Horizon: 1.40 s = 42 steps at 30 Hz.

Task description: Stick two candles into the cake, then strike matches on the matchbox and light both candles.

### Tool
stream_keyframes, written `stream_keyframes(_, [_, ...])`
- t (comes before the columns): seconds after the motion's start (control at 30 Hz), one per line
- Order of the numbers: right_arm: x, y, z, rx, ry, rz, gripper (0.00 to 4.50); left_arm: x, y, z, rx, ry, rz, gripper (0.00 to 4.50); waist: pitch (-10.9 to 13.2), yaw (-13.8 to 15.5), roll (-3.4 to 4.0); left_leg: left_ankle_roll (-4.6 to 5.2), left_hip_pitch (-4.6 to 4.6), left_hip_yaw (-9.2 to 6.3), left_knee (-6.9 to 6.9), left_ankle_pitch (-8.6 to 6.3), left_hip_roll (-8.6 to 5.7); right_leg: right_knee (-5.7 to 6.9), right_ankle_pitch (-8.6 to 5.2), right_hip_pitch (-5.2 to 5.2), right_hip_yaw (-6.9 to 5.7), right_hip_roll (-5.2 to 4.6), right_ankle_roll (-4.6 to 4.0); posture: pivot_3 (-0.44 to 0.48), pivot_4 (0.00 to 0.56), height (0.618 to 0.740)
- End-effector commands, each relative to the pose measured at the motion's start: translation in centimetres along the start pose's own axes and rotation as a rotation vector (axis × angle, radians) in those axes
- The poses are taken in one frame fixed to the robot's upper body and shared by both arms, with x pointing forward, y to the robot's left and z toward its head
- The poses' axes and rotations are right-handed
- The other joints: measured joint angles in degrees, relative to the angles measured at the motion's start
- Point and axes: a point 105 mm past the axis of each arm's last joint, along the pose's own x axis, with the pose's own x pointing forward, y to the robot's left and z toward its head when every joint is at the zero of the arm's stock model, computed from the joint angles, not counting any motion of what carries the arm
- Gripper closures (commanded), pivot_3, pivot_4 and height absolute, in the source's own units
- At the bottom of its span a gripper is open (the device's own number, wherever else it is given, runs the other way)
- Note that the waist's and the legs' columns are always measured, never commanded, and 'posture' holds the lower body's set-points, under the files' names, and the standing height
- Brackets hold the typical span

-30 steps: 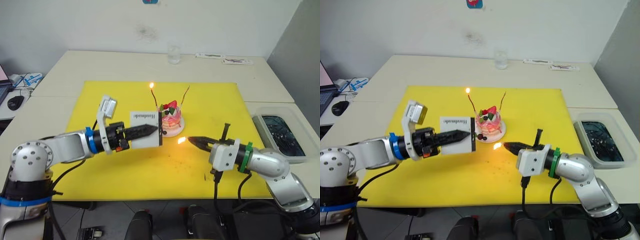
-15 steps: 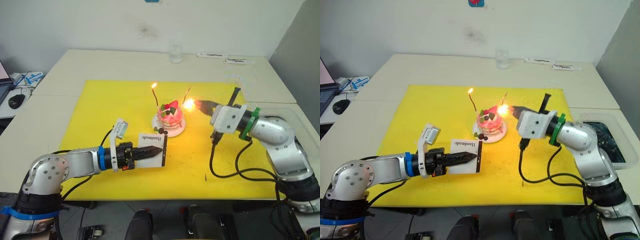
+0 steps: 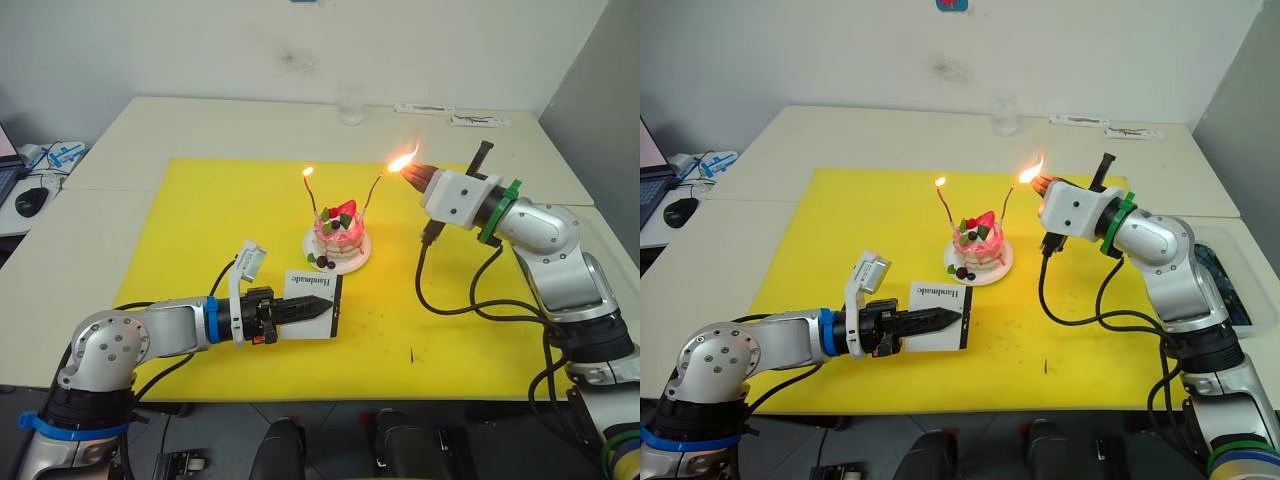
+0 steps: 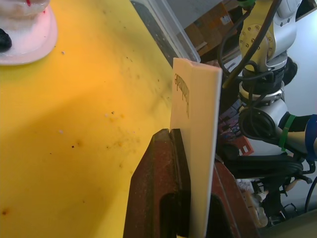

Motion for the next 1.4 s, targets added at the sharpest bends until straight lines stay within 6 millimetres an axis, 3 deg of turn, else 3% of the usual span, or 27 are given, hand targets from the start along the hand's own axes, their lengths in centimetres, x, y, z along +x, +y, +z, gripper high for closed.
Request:
stream_keyframes(0.03, [0.22, -0.51, 1.23, -0.041, -0.05, -0.007, 4.48, 0.16, -0.98, 0.3, 0.04, -0.004, -0.032, 4.5, 0.0, 0.0, 0.0, 0.0, 0.0, 0.0, 0.0, 0.0, 0.0, 0.0, 0.0, 0.0, 0.0, 0.0, 0.0, 0.0, 0.15, 0.74])
stream_keyframes(1.4, [0.7, 0.21, 1.22, -0.074, -0.052, 0.035, 4.48, 0.75, -1.2, 0.37, 0.035, -0.006, -0.052, 4.5, 0.0, 0.0, 0.0, 0.0, 0.01, -0.01, 0.0, 0.0, 0.0, 0.02, 0.04, 0.0, 0.0, 0.0, 0.07, 0.0, 0.15, 0.74])
